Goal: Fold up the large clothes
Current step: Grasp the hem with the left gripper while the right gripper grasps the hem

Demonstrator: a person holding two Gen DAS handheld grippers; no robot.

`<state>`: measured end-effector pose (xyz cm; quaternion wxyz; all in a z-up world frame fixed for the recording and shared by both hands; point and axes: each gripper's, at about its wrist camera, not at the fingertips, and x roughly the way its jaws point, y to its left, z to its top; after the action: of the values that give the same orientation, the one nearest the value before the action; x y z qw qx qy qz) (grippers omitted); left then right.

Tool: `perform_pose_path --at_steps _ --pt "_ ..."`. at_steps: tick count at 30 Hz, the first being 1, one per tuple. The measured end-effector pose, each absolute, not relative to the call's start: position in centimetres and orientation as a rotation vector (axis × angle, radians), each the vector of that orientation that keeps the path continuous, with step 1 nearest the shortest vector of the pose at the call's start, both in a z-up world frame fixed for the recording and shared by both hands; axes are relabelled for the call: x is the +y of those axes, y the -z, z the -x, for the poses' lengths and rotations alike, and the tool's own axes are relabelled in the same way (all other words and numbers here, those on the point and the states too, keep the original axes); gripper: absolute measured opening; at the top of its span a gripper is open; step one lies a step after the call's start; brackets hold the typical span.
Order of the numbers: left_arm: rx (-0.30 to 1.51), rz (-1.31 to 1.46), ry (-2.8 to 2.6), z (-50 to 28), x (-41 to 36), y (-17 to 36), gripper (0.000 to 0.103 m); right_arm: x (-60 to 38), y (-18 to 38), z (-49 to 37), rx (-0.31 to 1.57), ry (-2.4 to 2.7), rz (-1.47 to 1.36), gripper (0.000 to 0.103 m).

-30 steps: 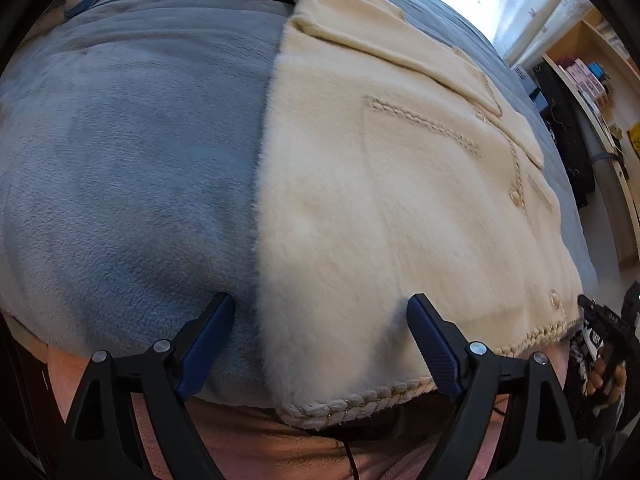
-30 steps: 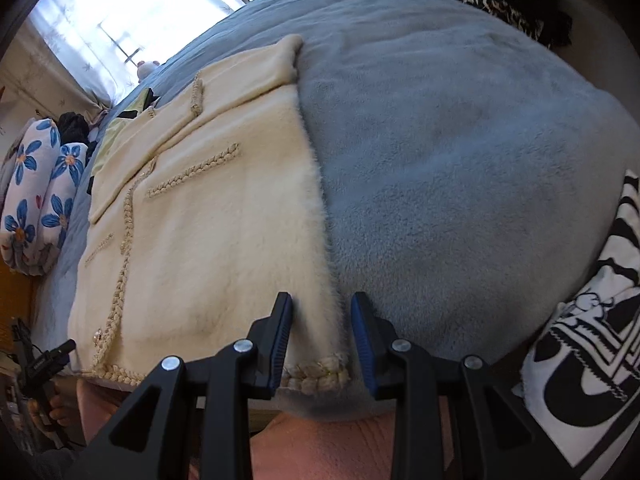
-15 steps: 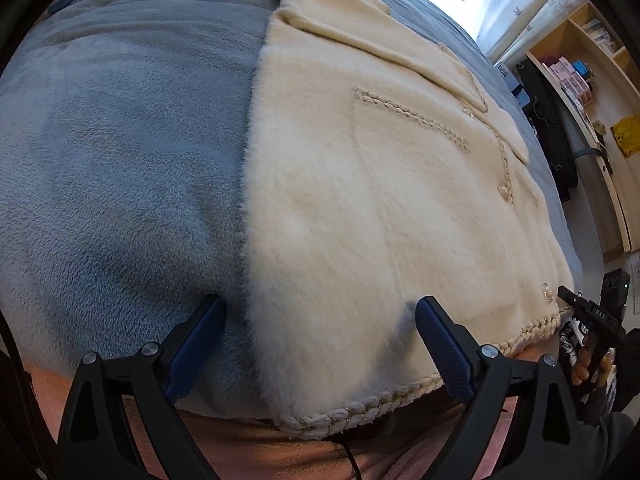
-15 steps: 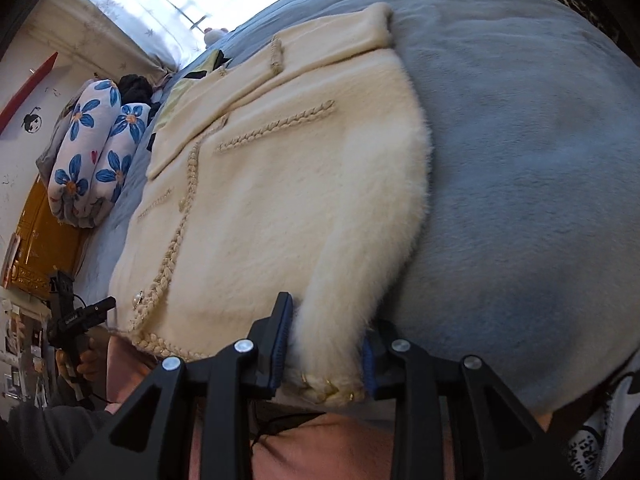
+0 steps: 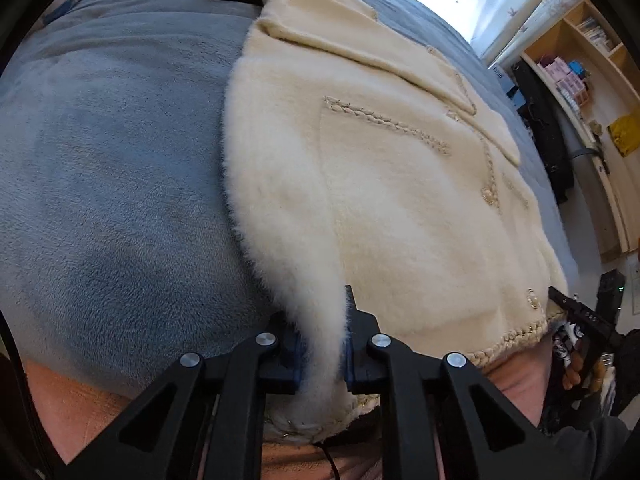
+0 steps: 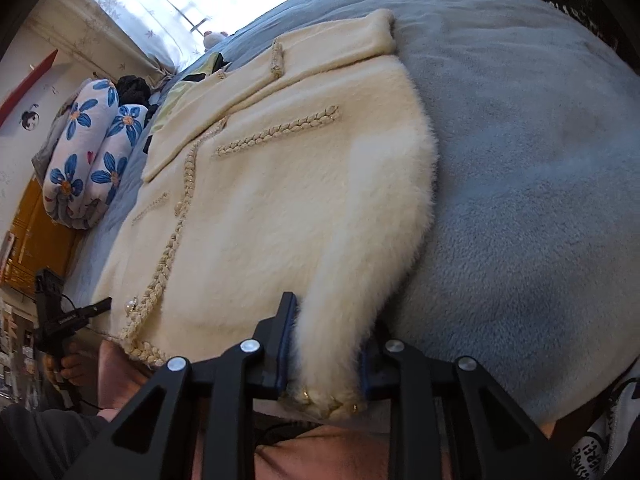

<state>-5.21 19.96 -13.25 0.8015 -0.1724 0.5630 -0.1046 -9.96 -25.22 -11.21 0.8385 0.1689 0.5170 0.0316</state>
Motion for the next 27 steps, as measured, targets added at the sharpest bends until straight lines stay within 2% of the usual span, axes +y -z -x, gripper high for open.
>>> perform_pose_path --at_steps 3,8,18,27 --pt "1.202 0.367 0.194 5.1 19.4 12.4 0.01 -24.5 10.2 9.9 1.08 -0.021 -0.295 0.018" --pt "1.107 0.562 0.179 5.5 21.3 9.7 0.009 -24.0 7.3 10.5 1.008 0.021 -0.255 0.014" --pt "1.015 0.577 0.146 7.9 22.0 4.1 0.008 -22.5 2.1 13.2 0.954 0.033 -0.18 0.012" --pt "1.036 0.563 0.161 11.3 23.7 0.4 0.008 -21.4 -1.2 16.6 0.944 -0.005 -0.183 0.012"
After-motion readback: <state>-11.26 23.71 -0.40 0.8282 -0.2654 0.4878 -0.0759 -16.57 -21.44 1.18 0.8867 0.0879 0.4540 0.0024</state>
